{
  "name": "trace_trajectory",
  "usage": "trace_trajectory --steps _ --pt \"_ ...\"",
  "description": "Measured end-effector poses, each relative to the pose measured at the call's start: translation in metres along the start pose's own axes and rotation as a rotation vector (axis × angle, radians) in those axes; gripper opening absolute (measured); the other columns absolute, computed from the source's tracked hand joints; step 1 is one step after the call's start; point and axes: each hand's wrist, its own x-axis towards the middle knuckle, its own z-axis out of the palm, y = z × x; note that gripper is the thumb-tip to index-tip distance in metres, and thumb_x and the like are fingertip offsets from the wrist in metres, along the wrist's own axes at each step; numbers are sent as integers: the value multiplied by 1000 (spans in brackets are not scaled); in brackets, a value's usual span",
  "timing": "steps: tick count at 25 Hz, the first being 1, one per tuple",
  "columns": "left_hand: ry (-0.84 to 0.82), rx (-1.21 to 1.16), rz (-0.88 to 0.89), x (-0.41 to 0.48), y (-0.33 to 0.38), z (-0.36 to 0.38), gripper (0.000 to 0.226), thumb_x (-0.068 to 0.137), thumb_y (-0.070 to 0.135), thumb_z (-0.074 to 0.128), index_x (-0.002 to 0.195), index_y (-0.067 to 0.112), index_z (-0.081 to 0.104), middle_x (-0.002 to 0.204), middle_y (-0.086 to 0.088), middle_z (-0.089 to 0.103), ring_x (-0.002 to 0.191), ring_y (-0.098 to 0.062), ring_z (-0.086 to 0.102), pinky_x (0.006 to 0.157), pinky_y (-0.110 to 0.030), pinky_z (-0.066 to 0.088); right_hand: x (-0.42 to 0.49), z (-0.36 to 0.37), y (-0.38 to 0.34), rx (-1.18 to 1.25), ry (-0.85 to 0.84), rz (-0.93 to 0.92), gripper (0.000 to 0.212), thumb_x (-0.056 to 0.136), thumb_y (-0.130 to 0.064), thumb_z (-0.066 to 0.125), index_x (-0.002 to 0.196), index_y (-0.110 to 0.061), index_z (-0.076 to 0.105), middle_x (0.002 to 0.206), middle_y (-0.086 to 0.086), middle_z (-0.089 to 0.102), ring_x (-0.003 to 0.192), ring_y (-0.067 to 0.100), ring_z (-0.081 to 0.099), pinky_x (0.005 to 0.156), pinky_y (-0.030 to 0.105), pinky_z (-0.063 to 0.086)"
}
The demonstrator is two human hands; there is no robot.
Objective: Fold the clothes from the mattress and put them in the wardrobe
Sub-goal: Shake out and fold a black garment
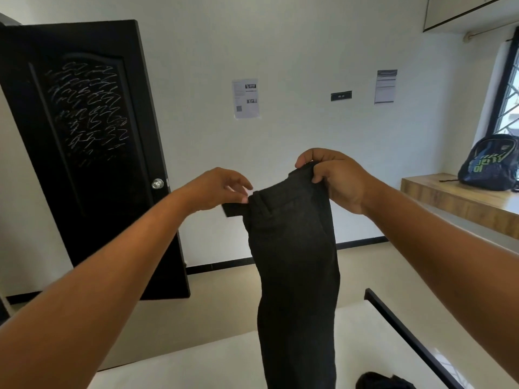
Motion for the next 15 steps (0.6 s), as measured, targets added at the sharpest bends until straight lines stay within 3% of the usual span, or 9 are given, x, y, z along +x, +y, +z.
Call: trace_trajectory --steps 3,6,9,12,15 --pt "10 -117 71 -4 17 18 59 94 44 68 147 33 44 151 7 51 137 -12 49 115 -39 41 -1 9 5 -60 18 58 49 80 19 34 99 -11 68 93 9 75 92 23 67 77 30 57" --pt "-229 -252 94 -12 42 44 89 82 55 77 155 32 31 155 8 45 138 -12 46 117 -38 39 -1 18 9 -95 3 70 49 81 18 36 102 -12 69 95 13 69 93 26 63 78 34 57" --pt "-252 -222 54 -9 45 55 74 82 37 83 145 24 46 136 4 60 123 -15 59 111 -41 49 -3 15 6 -161 13 52 46 85 16 41 103 -15 69 96 12 68 92 25 64 81 36 58" --pt "-262 -104 27 -4 38 42 47 88 36 78 128 17 61 120 0 69 111 -18 67 103 -43 55 -9 5 8 -193 8 60 37 91 10 50 108 -18 67 105 12 69 95 25 66 87 34 58" --pt "-114 99 138 5 40 31 29 96 34 69 117 15 67 112 -1 71 106 -20 66 102 -43 52 -15 -3 18 -138 72 40 27 97 -4 60 119 -19 64 112 9 71 106 27 69 91 30 59"
